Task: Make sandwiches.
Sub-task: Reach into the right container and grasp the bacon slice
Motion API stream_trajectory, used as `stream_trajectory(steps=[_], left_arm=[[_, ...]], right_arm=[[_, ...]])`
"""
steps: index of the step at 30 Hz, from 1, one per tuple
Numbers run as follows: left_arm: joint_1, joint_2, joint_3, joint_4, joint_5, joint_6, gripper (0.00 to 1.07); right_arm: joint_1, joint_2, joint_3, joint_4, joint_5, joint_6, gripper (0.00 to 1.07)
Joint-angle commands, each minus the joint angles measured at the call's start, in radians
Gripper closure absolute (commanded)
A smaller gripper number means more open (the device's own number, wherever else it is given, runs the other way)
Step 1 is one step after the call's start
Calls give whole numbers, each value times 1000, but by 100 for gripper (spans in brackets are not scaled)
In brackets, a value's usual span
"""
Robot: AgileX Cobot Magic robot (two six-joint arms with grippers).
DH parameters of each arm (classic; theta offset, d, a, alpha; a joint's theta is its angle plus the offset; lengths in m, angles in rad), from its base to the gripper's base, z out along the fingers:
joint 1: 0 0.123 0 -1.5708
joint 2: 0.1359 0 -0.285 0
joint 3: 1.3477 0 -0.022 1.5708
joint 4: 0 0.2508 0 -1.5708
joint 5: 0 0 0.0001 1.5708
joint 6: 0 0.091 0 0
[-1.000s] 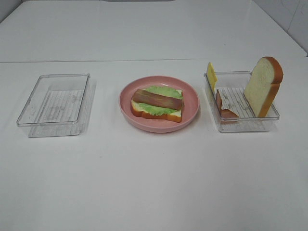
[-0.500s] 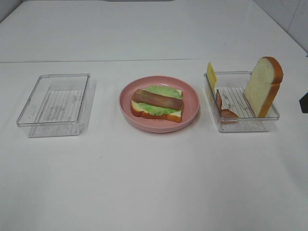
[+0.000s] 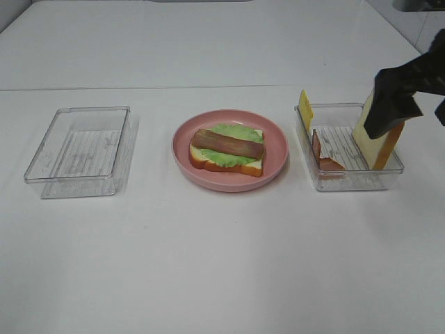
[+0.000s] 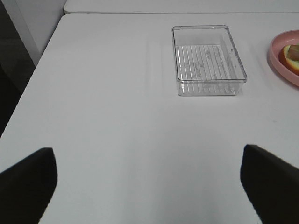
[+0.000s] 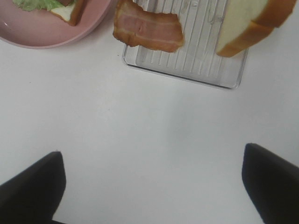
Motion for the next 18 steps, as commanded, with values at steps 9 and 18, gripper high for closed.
stream_trajectory(steps=[9,18], left_arm=[[3,-18,2,-7,-4,-6,6],[3,-18,2,-7,-4,-6,6]], right_arm=[[158,249,-289,-165,107,217,9],[158,341,-350,-146,64,253,9]])
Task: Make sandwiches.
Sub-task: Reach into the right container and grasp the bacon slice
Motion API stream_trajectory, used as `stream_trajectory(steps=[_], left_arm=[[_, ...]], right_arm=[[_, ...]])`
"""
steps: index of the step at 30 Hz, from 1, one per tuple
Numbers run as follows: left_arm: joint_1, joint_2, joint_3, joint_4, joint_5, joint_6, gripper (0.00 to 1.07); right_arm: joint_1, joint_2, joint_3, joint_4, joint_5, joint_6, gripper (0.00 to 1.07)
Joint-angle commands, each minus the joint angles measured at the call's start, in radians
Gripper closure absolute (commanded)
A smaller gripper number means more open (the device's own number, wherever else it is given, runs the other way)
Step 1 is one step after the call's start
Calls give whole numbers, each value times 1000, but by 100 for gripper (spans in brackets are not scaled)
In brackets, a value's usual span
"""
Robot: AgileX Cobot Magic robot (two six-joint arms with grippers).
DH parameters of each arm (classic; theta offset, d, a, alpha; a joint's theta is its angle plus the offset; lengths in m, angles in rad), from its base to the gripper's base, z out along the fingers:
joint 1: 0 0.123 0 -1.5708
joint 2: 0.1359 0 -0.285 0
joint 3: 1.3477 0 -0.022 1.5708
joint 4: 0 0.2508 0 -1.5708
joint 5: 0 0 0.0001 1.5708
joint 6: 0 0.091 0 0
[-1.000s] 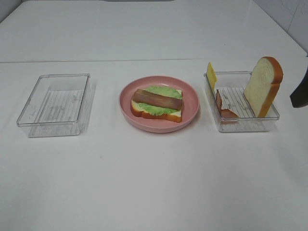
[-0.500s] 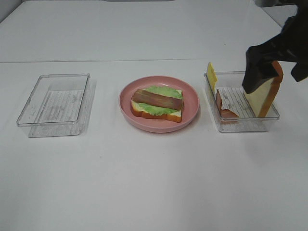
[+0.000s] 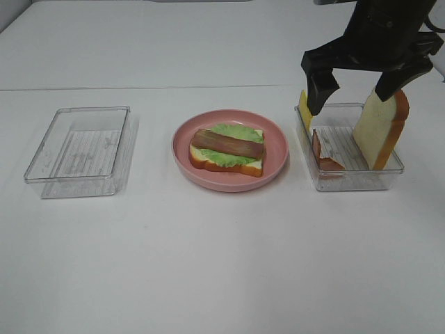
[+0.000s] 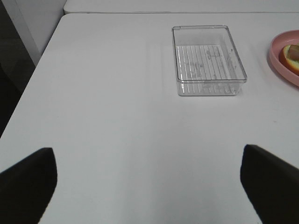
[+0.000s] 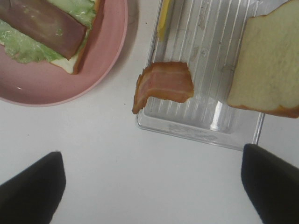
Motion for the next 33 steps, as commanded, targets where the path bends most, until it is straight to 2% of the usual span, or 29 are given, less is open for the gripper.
stream_trajectory(steps=[1,8,33], left_arm=[[3,-18,2,-7,-4,-6,6],[3,-18,2,-7,-4,-6,6],[3,-18,2,-7,-4,-6,6]], right_arm=[[2,19,-7,4,-20,20,9],[2,87,-7,60,-94,11,9],[-1,265,-7,14,-197,2,9]])
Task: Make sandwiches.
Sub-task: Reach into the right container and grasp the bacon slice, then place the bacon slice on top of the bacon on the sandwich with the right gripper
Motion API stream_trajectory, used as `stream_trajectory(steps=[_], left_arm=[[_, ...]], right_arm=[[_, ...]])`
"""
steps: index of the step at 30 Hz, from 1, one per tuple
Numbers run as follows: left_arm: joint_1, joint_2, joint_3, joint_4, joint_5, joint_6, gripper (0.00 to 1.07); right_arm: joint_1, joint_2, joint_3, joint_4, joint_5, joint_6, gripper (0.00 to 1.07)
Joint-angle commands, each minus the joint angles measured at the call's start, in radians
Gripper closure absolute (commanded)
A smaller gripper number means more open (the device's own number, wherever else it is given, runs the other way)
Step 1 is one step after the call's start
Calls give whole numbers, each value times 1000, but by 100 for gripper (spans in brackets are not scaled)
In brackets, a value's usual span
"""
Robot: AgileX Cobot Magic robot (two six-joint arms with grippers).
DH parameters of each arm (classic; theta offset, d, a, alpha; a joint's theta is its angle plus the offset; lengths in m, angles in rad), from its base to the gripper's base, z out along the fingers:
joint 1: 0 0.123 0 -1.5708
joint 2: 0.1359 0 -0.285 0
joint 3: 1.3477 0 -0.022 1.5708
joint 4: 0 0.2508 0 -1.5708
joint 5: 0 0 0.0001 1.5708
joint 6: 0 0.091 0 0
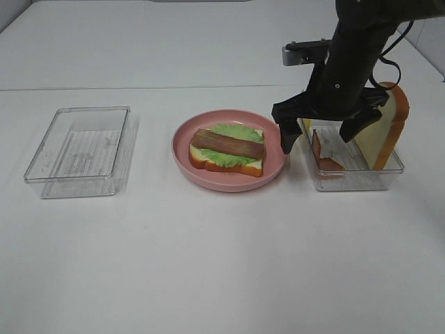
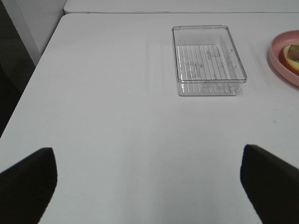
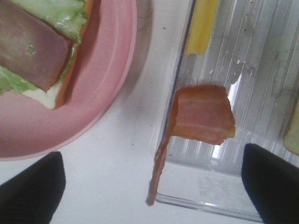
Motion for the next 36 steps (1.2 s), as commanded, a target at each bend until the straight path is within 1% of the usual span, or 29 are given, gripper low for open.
stream_trajectory(steps=[1,5,8,9,10,11,12,13,14,15,16,17,18,19,20,21,22,23,24,36], left_arm=[[3,-18,2,-7,-4,-6,6],[3,-18,2,-7,-4,-6,6],[3,-18,2,-7,-4,-6,6],[3,-18,2,-7,-4,-6,6],[3,-18,2,-7,-4,-6,6],[3,-18,2,-7,-4,-6,6],[3,-18,2,-7,-4,-6,6],[3,-18,2,-7,-4,-6,6],[3,-18,2,-7,-4,-6,6],[3,-18,2,-7,-4,-6,6],[3,-18,2,-7,-4,-6,6],[3,-18,2,-7,-4,-6,6],[3,-18,2,-7,-4,-6,6],[3,-18,2,-7,-4,-6,6],[3,-18,2,-7,-4,-6,6],[3,-18,2,-7,-4,-6,6],[3,-18,2,-7,-4,-6,6],[3,-18,2,-7,-4,-6,6],[3,-18,2,-7,-4,-6,6],[3,-18,2,-7,-4,-6,6]], right_arm=[[-1,23,-4,-25,-32,-15,9],[-1,40,-4,-27,-38,-18,9],[-1,55,-4,-27,-43,-21,11],[-1,58,-4,-27,-43,-24,17],[-1,58,-4,-27,-43,-24,17],[-1,58,-4,-27,-43,-25,25],[-1,58,-4,-27,-43,-25,25],[-1,58,-4,-29,-43,-25,31],[-1,58,-4,-38,-43,-25,42],[-1,58,-4,-38,-43,-25,42],[-1,58,-4,-41,-44,-24,48],[-1,58,-4,-42,-46,-21,62],[-1,58,-4,-42,-46,-21,62],[-1,58,-4,-56,-46,-11,78],[-1,58,-4,-56,-46,-11,78],[-1,58,-4,-64,-47,-5,87],[-1,58,-4,-74,-47,-1,103],[-1,58,-4,-74,-47,-1,103],[-1,58,-4,-79,-47,-1,107],[-1,28,-4,-96,-20,-9,107]])
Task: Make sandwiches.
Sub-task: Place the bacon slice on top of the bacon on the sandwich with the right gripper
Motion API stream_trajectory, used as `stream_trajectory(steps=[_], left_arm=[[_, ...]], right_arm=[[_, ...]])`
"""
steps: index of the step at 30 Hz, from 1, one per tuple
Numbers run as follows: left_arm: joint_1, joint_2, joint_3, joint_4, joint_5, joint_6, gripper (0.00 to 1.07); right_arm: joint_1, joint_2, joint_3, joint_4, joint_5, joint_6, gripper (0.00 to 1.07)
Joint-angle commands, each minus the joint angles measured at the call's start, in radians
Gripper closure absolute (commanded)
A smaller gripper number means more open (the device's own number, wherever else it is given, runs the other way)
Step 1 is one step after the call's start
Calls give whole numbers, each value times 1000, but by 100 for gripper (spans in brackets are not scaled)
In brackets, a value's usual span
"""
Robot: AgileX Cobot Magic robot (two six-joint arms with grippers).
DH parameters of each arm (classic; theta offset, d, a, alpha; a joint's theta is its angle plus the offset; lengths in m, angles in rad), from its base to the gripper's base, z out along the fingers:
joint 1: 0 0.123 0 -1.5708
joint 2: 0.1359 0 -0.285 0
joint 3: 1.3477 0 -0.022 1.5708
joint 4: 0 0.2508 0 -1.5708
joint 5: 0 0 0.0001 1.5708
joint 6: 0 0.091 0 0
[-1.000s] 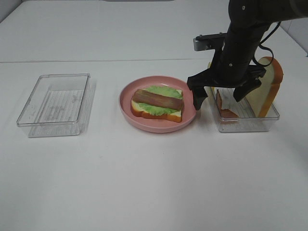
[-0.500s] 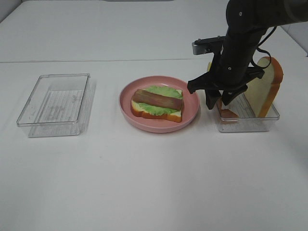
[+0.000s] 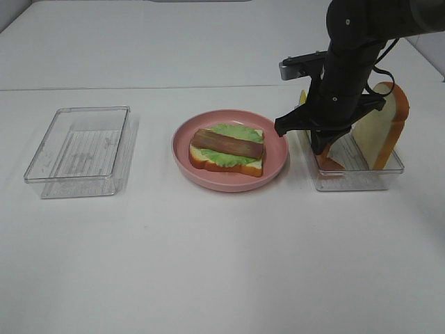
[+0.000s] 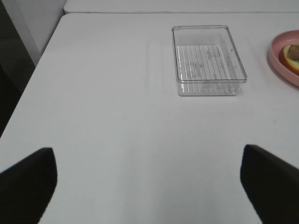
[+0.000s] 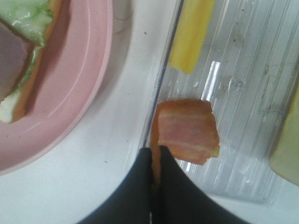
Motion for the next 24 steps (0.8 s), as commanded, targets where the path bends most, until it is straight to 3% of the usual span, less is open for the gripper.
stream_trajectory(steps=[1,17,24], left_arm=[[3,-18,2,-7,-4,-6,6],[3,-18,2,-7,-4,-6,6],[3,-18,2,-7,-4,-6,6]], right_arm=[[-1,-31,-4,-11,25,-8,107],[0,-227,-4,-35,179,-32,107],[0,-291,-4,23,183,-32,107]])
